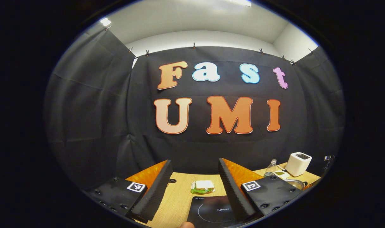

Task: First push the handle of the pot to place it horizontally, then grasp the pot with both hands and set it on the induction cooktop.

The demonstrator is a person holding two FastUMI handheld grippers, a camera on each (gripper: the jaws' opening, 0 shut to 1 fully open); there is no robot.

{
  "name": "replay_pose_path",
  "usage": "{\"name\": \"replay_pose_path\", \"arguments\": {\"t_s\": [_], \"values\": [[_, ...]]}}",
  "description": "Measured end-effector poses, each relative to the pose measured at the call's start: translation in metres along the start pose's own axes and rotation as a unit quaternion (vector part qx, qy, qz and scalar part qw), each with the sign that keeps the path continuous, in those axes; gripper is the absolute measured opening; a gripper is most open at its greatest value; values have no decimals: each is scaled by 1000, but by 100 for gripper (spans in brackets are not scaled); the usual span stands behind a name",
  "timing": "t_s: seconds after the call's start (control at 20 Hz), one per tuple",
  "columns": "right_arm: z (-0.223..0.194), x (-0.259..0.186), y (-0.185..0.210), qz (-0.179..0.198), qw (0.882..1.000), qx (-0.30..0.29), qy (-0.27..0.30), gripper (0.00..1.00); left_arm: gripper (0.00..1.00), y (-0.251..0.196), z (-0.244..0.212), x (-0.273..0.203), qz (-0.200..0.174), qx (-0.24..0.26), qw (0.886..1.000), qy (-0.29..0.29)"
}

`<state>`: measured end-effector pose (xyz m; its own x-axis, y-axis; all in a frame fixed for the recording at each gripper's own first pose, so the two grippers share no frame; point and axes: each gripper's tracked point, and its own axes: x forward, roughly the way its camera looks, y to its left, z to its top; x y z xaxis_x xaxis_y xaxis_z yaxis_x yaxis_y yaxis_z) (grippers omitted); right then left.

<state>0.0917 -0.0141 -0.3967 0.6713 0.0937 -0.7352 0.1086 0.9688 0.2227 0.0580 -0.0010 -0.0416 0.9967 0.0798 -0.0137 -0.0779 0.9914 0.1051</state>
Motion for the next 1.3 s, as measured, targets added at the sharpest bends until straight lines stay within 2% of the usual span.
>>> {"name": "replay_pose_path", "arguments": {"t_s": [0.05,0.1,0.4,0.55,0.6,0.75,1.2,1.25,1.3], "values": [[2,1,-1,-1,1000,1,-1,0,99,0,1,1,0,0,1000,-1],[4,3,-2,-2,1000,2,-2,0,93,-1,1,2,0,0,1000,-2],[14,11,-4,2,1000,15,4,0,99,-2,0,6,2,-2,1000,-1],[19,17,-1,-2,1000,13,4,0,99,0,-1,9,4,-3,1000,0],[20,18,-2,-4,1000,12,4,0,96,-1,-3,9,5,-4,1000,1],[26,24,-2,-7,1000,11,5,0,99,0,-5,11,5,-5,1000,3],[40,37,-2,-17,1000,4,3,0,96,-4,-15,17,6,-17,1000,14],[42,39,-1,-19,1000,0,3,0,99,-4,-18,18,6,-18,1000,16],[44,41,-1,-21,1000,-5,2,0,96,-4,-20,20,7,-19,1000,18]]}}
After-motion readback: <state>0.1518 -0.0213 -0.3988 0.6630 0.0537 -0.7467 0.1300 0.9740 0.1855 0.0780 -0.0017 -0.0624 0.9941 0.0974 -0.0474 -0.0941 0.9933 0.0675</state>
